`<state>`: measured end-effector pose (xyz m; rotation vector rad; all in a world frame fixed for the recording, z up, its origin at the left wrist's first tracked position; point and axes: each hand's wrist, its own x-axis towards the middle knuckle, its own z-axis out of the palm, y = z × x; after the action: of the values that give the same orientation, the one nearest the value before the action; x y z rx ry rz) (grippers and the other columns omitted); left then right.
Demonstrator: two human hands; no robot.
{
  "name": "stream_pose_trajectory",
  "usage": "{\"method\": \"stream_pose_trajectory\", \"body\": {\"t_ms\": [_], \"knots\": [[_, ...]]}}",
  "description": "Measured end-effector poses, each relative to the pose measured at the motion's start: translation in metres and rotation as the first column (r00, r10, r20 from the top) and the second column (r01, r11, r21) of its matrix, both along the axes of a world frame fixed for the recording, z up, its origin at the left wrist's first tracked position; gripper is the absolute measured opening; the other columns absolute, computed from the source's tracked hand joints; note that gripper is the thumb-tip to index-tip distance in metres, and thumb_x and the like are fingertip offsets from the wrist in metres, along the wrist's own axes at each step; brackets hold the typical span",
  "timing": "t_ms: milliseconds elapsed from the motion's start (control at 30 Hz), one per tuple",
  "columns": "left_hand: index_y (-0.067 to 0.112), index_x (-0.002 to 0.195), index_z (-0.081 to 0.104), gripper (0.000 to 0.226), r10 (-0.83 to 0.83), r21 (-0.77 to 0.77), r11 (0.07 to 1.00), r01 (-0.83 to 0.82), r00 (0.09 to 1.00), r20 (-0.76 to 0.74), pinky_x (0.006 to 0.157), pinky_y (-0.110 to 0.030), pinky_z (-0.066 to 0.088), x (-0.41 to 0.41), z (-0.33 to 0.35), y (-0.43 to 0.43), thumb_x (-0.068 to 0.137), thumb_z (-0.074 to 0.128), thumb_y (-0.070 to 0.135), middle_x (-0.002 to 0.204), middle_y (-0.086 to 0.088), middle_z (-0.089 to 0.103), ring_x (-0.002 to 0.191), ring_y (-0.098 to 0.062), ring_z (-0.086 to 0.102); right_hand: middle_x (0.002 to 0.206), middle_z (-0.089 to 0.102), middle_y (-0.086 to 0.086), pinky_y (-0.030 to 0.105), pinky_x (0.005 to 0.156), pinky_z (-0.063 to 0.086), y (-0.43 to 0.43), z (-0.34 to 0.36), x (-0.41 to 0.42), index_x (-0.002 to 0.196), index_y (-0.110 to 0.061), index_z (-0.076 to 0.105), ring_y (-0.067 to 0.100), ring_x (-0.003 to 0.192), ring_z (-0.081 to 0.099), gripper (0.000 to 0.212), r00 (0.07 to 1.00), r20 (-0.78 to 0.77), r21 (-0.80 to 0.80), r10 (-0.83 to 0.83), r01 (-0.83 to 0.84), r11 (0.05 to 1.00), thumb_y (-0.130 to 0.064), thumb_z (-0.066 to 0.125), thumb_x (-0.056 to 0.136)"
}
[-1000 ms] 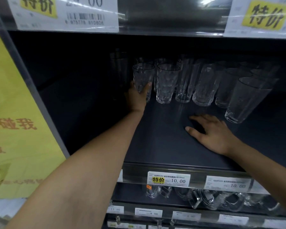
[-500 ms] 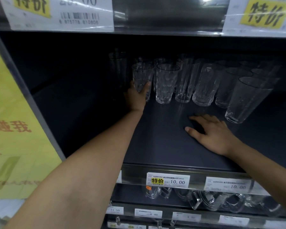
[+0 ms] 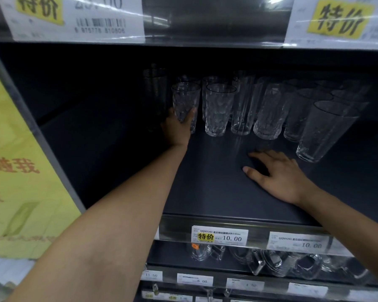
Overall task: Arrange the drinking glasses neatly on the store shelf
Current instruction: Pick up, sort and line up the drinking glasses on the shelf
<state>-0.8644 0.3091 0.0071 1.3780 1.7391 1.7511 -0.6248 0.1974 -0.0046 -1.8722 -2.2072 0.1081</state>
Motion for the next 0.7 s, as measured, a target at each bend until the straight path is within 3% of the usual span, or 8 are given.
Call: {"method": "stream_pose_trajectory", "body": {"t_ms": [167, 300, 467, 600, 667, 700], "knots": [[0.002, 0.107, 0.067, 0.052, 0.004, -0.053, 0.999, -0.001, 0.999, 0.054, 0.080, -0.034, 0.054, -0.001, 0.001, -0.004, 0.082, 0.075, 0.047, 0.104, -0.013, 0.072, 0.099, -0.030, 0.067, 0.153, 0.040, -0.007, 0.039, 0.113, 0.024, 0.000, 0.001, 0.000, 0.145, -0.036, 0.044, 0.018, 0.141, 0.033, 0.062, 1.000, -0.013, -0.001, -0.001, 0.001, 1.000, -0.066, 0.042, 0.090], [0.006, 0.108, 0.067, 0.050, -0.021, -0.114, 0.993, 0.026, 0.999, 0.041, 0.080, -0.034, 0.056, 0.000, 0.001, -0.019, 0.081, 0.076, 0.047, 0.105, -0.010, 0.073, 0.100, -0.028, 0.068, 0.152, 0.041, -0.007, 0.040, 0.113, 0.024, -0.001, 0.003, 0.000, 0.144, -0.035, 0.046, 0.019, 0.141, 0.033, 0.063, 0.999, -0.040, -0.007, 0.001, -0.001, 1.000, -0.066, 0.043, 0.089], [0.004, 0.114, 0.064, 0.031, -0.013, -0.237, 0.971, -0.015, 0.993, -0.113, 0.082, -0.034, 0.051, -0.001, 0.001, -0.052, 0.094, 0.061, 0.028, 0.115, -0.016, 0.068, 0.108, -0.034, 0.063, 0.154, 0.039, -0.005, 0.041, 0.115, 0.023, -0.004, 0.006, -0.001, 0.145, -0.034, 0.045, 0.021, 0.142, 0.032, 0.060, 0.999, -0.047, -0.032, -0.005, 0.003, 0.999, -0.064, 0.044, 0.093], [0.004, 0.115, 0.065, 0.023, -0.061, -0.319, 0.947, 0.036, 0.996, -0.071, 0.085, -0.031, 0.050, 0.001, 0.005, -0.083, 0.097, 0.053, 0.014, 0.116, -0.013, 0.067, 0.108, -0.030, 0.062, 0.155, 0.037, -0.001, 0.041, 0.115, 0.022, -0.007, 0.009, -0.002, 0.147, -0.032, 0.042, 0.024, 0.142, 0.031, 0.062, 0.999, -0.049, -0.079, -0.014, 0.010, 0.997, -0.064, 0.042, 0.094], [0.005, 0.106, 0.066, 0.017, -0.119, -0.358, 0.928, 0.101, 0.993, -0.029, 0.079, -0.027, 0.045, 0.004, 0.011, -0.097, 0.097, 0.054, 0.014, 0.104, -0.007, 0.065, 0.100, -0.025, 0.061, 0.159, 0.032, 0.001, 0.040, 0.117, 0.022, -0.008, 0.014, -0.003, 0.150, -0.032, 0.039, 0.025, 0.145, 0.029, 0.065, 0.997, -0.070, -0.132, -0.023, 0.014, 0.991, -0.064, 0.044, 0.094], [0.009, 0.092, 0.065, 0.014, -0.147, -0.376, 0.916, 0.138, 0.989, 0.006, 0.076, -0.026, 0.043, 0.005, 0.015, -0.105, 0.098, 0.054, 0.014, 0.092, -0.003, 0.062, 0.092, -0.022, 0.059, 0.161, 0.030, 0.001, 0.038, 0.118, 0.022, -0.009, 0.018, -0.004, 0.151, -0.031, 0.038, 0.026, 0.146, 0.028, 0.066, 0.996, -0.088, -0.170, -0.027, 0.011, 0.985, -0.064, 0.047, 0.093]]}}
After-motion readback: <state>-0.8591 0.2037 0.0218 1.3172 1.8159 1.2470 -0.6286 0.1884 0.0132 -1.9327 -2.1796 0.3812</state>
